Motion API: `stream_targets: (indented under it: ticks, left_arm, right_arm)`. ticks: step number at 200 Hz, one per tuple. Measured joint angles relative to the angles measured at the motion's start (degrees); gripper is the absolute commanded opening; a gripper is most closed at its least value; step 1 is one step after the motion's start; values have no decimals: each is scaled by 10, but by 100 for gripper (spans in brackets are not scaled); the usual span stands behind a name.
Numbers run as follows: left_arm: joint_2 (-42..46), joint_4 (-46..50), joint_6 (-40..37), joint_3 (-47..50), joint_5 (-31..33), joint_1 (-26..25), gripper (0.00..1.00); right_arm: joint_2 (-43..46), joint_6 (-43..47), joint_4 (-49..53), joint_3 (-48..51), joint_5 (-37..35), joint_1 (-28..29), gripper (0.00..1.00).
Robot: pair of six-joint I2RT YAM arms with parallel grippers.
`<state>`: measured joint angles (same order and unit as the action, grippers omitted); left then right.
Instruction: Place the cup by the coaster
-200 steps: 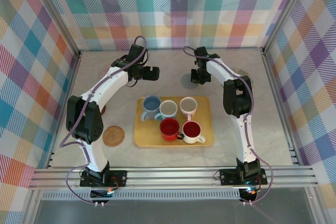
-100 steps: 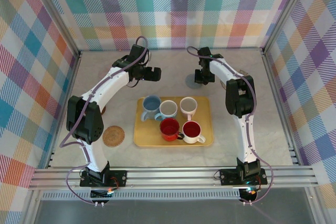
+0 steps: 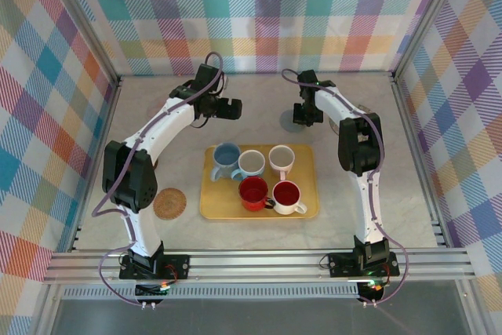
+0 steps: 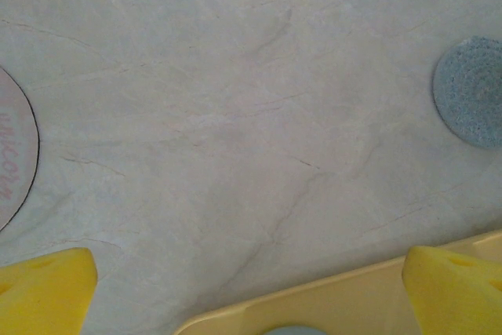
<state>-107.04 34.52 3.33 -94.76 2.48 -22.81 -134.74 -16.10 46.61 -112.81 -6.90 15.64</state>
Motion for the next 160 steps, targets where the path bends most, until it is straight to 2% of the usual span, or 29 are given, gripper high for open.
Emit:
stream_targets:
  ticks: [160]
  left_arm:
    - [-34,16,0,-47,-5,0,100]
  right_arm:
    - [0,20,18,-10,18,-6,1]
